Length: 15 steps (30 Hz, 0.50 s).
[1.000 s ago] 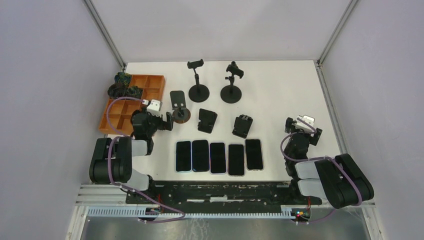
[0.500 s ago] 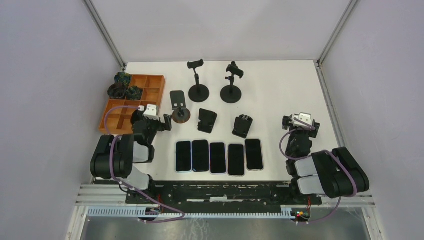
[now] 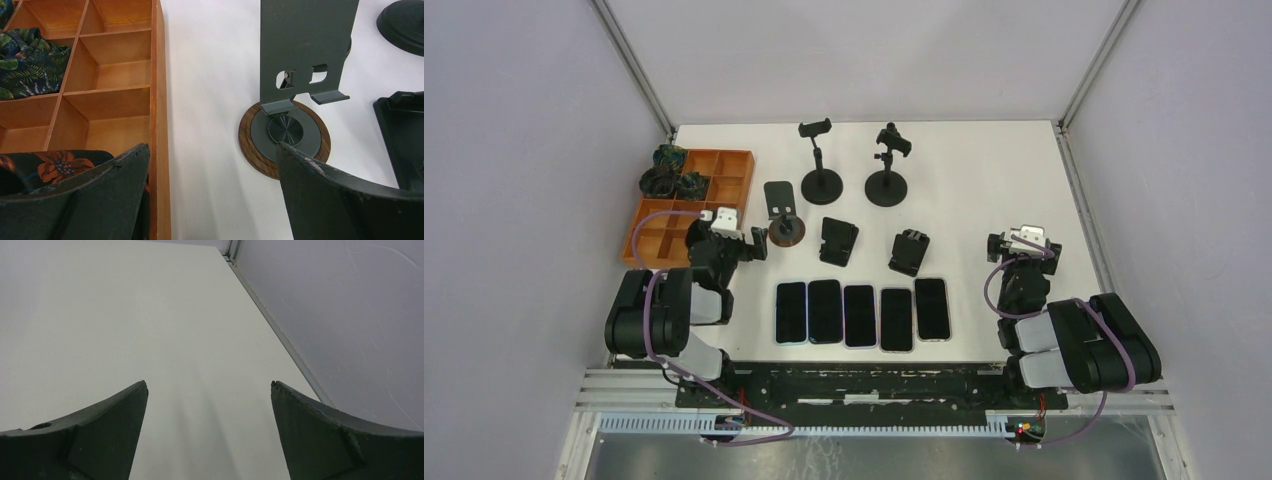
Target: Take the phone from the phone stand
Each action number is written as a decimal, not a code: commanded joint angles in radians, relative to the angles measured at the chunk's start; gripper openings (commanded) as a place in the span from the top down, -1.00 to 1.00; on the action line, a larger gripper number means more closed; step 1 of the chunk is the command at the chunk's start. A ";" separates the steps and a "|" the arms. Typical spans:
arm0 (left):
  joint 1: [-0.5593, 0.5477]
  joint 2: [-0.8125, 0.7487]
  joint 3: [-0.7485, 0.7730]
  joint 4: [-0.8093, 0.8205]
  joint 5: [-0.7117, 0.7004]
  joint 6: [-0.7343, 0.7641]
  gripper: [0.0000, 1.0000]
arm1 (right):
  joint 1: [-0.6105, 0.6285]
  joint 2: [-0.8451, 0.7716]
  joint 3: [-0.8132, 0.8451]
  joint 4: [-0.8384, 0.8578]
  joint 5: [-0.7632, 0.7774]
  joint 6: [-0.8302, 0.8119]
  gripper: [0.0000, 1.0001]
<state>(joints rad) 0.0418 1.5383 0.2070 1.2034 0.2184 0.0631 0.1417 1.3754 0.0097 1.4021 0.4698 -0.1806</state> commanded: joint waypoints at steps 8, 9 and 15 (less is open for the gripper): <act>0.000 -0.003 0.011 0.018 -0.011 -0.034 -1.00 | -0.003 -0.008 -0.113 0.035 -0.016 0.013 -0.96; 0.000 -0.001 0.012 0.018 -0.012 -0.035 -1.00 | -0.002 -0.006 -0.112 0.036 -0.016 0.014 -0.96; 0.000 -0.004 0.012 0.019 -0.008 -0.036 -1.00 | -0.003 -0.007 -0.112 0.036 -0.017 0.013 -0.96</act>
